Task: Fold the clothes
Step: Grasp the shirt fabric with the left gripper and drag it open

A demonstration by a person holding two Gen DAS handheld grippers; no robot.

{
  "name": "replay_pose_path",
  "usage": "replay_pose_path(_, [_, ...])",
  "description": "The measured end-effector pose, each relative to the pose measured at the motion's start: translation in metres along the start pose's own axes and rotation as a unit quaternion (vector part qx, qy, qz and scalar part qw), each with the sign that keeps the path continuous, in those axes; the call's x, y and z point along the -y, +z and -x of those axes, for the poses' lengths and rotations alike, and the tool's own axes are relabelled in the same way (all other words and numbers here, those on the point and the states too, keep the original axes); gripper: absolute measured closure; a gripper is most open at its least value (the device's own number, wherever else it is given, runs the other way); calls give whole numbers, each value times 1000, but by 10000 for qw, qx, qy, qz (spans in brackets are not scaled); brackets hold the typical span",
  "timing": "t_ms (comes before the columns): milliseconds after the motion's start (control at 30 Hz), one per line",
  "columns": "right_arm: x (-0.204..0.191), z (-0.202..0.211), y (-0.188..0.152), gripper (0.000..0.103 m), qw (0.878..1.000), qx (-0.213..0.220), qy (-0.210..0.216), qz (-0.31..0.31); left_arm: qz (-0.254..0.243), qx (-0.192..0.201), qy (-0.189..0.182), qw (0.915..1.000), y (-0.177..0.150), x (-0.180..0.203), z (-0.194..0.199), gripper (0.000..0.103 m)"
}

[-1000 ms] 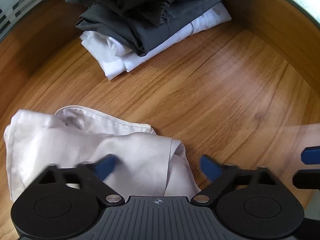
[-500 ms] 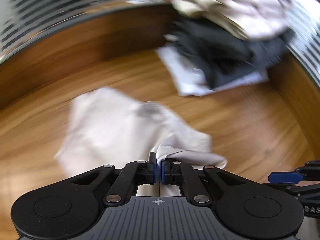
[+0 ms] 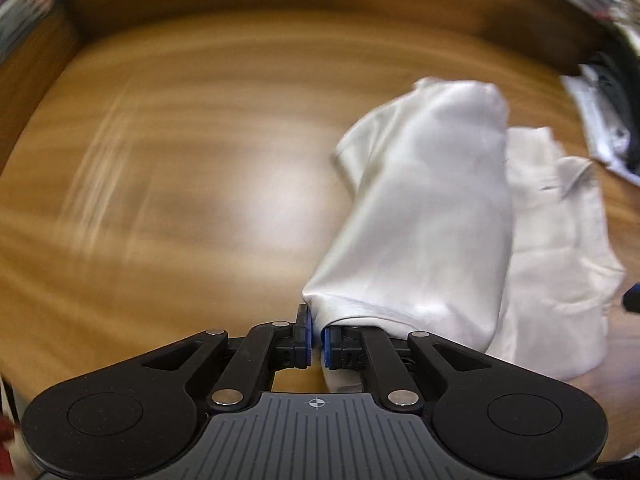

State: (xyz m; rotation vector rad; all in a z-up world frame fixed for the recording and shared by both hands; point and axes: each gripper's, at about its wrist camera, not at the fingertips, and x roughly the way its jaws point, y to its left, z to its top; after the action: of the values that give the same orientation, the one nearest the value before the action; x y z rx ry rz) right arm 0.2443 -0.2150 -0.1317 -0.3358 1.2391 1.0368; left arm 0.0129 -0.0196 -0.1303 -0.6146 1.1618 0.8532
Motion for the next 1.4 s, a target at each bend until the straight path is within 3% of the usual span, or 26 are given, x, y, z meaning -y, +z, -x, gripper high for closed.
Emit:
replay_pose_path(133, [-7,-6,7,72,9998,-80,-4,162,204,-9,-156,9997,-9,-15,3,84])
replay_pose_path(300, [-9,-5,8,72,9997,-79,-39,223,-230,459,-471,9976,-2,0,36,50])
replay_pose_path(400, [-7,-2,6,72,9998,-58,-62,190,-658,742,-701,9926,13,22,53,39])
replay_pose_path(533, [-4,3,1,72,9999,-9,-117,104,-1191,825,-896,9854,29,55,50,35])
replay_pose_path(633, [-2,8,-5,72,9999,23,-167,33,-1532,628,-940,9817,33,74,32,34])
replay_pose_path(833, [-1,6,-18,72,9995,17,-258,-155,-2108,511,-648,9740,33,97,3,31])
replay_pose_path(933, [-6,2,-19,72,9995,10,-284,-165,-2224,567,-385,9726,32,97,-9,38])
replay_pose_path(1000, [-11,-2,-19,72,9995,-3,-297,-135,-2228,648,-244,9724,32,93,-12,68])
replay_pose_path(1100, [-21,-5,-14,72,9995,-7,-328,-39,-1956,668,-412,9775,37,74,-5,86])
replay_pose_path(1400, [-56,-21,12,72,9990,36,-408,197,-608,767,-578,9935,57,-26,37,89])
